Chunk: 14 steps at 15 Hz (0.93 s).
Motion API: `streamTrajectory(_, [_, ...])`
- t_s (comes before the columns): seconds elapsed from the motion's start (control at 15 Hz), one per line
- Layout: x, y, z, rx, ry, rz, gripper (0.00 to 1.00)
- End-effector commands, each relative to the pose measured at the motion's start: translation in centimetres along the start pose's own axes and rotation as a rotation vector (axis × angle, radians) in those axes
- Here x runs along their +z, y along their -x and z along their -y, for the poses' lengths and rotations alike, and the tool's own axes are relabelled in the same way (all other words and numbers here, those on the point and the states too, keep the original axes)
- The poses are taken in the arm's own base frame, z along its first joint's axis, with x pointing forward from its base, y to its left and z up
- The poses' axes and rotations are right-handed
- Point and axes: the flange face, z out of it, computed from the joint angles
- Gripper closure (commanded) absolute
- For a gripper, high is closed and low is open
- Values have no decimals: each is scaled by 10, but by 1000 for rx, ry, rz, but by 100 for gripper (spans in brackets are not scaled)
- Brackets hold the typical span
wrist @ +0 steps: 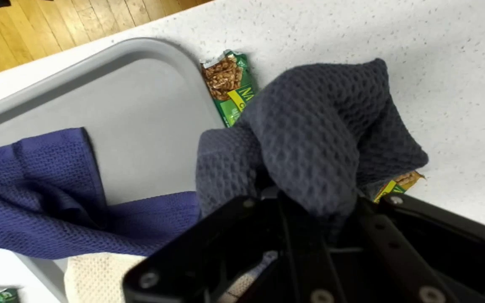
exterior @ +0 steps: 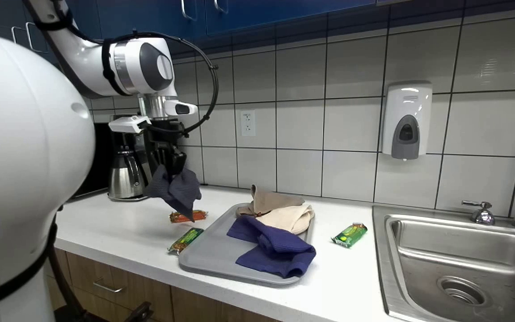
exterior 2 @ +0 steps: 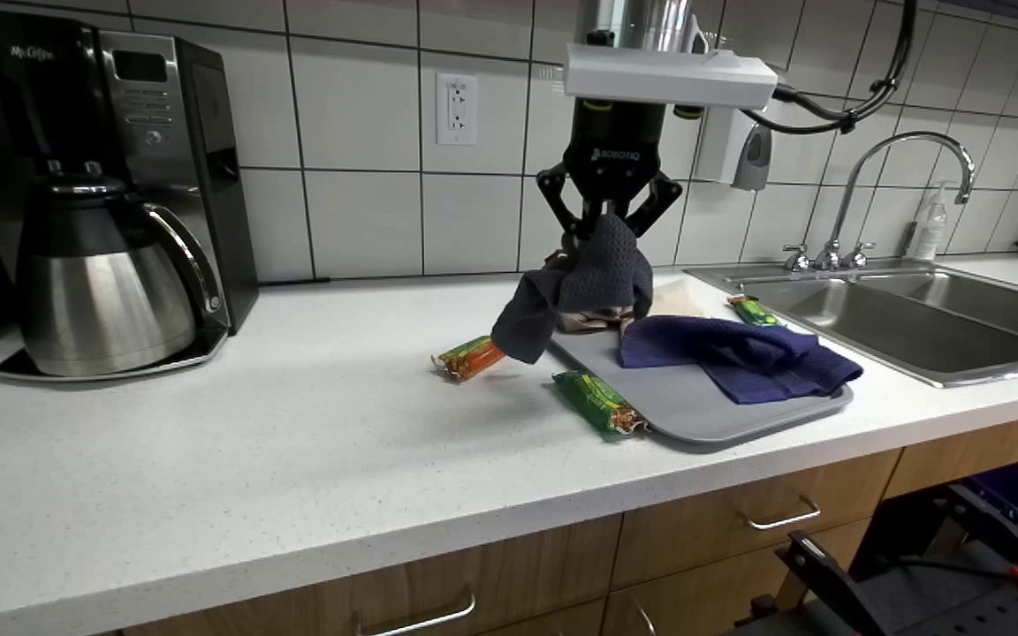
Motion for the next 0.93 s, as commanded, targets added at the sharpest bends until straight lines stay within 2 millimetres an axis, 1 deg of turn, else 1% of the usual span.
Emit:
streamTrajectory(0.0, [-11,1,33,-30,-12,5,97])
streamTrajectory(0.13, [-16,2,48,-58,-23,-5,97])
streamTrajectory(0.4, [-15,1,78,-108,-35,-6,97])
streamTrajectory(0.67, [3,-4,102,-154,-37,13,97])
streamTrajectory(0.87, [21,-8,120,-192,-31,37,97])
